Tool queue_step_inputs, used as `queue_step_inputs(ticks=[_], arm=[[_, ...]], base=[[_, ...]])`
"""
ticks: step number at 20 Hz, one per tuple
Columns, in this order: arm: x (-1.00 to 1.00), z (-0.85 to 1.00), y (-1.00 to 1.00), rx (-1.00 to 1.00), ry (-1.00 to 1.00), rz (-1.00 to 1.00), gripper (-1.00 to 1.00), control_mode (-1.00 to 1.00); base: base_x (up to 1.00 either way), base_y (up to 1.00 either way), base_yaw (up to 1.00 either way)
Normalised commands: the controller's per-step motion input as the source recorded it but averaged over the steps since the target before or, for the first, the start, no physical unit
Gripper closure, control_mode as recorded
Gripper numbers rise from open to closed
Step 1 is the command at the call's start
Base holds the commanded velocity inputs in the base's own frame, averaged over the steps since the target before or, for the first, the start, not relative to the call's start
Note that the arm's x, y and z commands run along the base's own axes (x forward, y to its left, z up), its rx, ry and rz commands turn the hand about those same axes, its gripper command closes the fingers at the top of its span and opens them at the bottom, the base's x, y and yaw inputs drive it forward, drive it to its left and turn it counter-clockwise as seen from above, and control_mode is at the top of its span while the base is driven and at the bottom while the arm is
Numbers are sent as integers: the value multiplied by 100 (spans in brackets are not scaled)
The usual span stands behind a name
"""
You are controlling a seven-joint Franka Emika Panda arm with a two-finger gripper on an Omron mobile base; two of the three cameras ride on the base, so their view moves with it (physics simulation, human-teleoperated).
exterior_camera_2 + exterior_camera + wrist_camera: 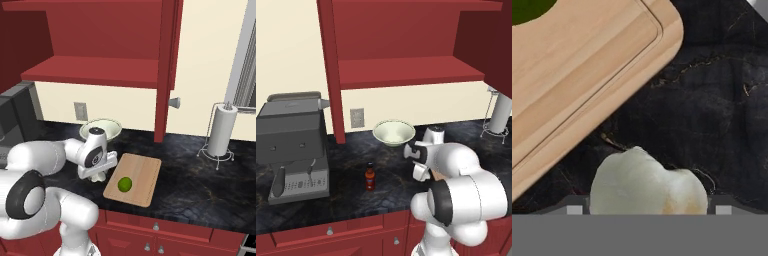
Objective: Open the cabinet. Place the bowl and condiment on the counter. Then place the lime and garlic on the cutting board.
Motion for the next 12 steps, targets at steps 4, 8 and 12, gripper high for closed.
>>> queue_step_inputs(ticks=[4, 8, 12], arm=[[-10, 23, 0, 0, 0, -2, 100, -100], [-2, 40, 0, 0, 0, -3, 100, -100], [0, 25, -12, 0, 0, -2, 100, -100]], base=[[0, 0, 0], [0, 0, 0], [0, 0, 0]])
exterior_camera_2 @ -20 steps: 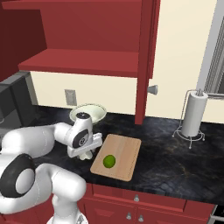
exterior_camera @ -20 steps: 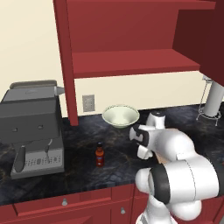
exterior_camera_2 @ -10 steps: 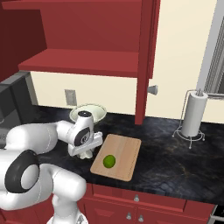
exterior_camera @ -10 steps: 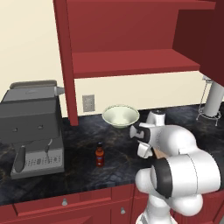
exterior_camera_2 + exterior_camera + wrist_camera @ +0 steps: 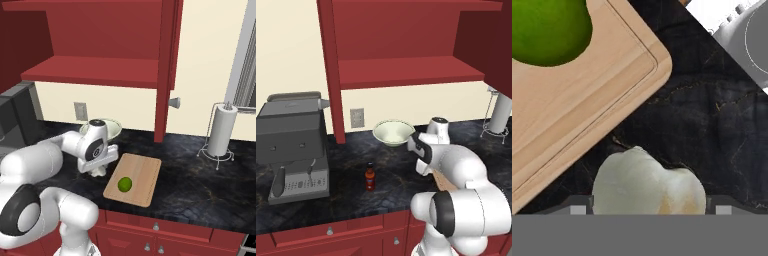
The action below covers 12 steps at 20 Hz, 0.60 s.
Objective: Open the cabinet. Place the bowl and condiment on the counter. Then place the lime and garlic on the cutting board.
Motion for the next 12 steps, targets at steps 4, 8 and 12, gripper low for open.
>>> queue_step_inputs(ticks=[4, 8, 12], arm=[[3, 8, -26, 0, 0, -1, 100, -100], [16, 8, -34, 0, 0, -2, 100, -100], [26, 5, -38, 0, 0, -4, 100, -100]], base=[[0, 0, 0], [0, 0, 0], [0, 0, 0]])
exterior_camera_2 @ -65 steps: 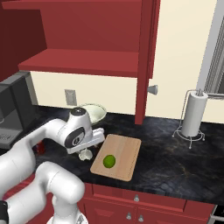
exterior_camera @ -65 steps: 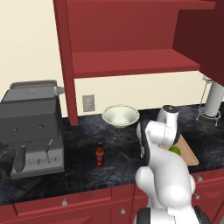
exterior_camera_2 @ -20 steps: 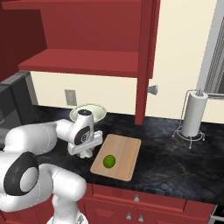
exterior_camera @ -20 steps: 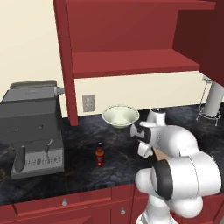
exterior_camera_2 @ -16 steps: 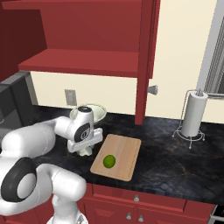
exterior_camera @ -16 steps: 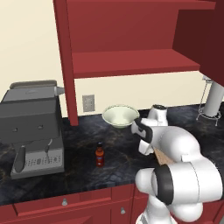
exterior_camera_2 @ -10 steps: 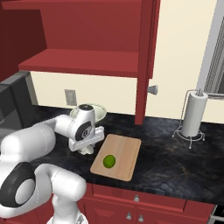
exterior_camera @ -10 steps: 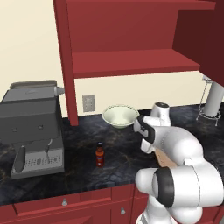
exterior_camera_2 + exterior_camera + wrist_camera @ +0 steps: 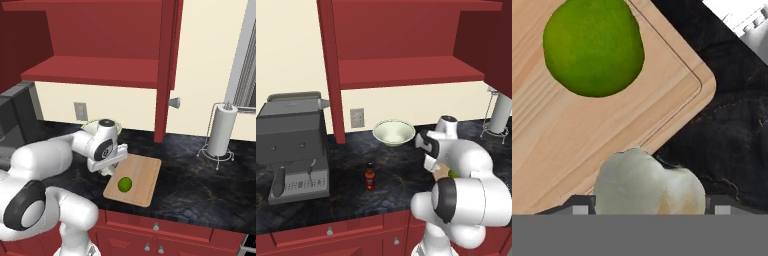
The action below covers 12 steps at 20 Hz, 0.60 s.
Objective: Open the cabinet. Place the bowl and condiment on the counter. Then place the lime and garlic on the cutting board.
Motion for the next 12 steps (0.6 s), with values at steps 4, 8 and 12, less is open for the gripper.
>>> queue_step_inputs(ticks=[4, 8, 12], arm=[[30, 1, -37, 0, 0, -3, 100, -100], [32, 0, -35, 0, 0, -2, 100, -100], [29, 0, -32, 0, 0, -1, 100, -100]], base=[[0, 0, 0], [0, 0, 0], [0, 0, 0]])
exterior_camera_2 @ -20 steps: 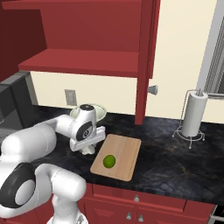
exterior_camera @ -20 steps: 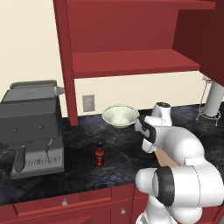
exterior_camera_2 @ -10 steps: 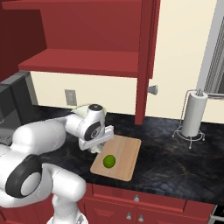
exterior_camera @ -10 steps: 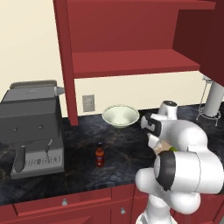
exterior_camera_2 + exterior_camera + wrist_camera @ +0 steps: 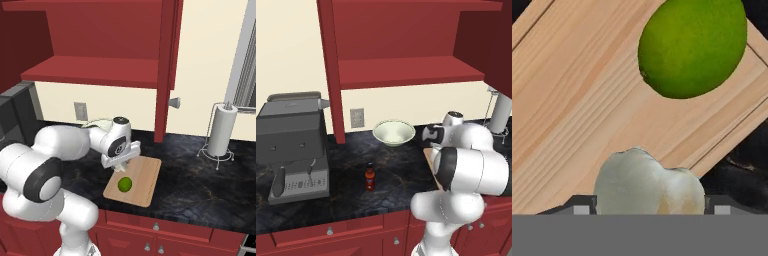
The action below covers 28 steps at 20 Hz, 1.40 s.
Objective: Open the cabinet. Place the bowl and condiment on the counter. Then place the lime and garlic on the cutting board.
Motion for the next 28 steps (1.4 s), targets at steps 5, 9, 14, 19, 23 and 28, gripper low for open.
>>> queue_step_inputs(ticks=[5, 9, 14, 19, 23, 28], arm=[[20, -8, -26, 0, 0, -1, 100, -100], [17, -11, -10, 0, 0, 0, 100, -100], [16, -17, -5, 0, 0, 0, 100, -100], [17, -20, -3, 0, 0, 0, -100, -100], [2, 3, -3, 0, -1, 0, -100, -100], [-7, 29, 0, 0, 0, 0, -100, -100]], base=[[0, 0, 0], [0, 0, 0], [0, 0, 0], [0, 0, 0], [0, 0, 0], [0, 0, 0]])
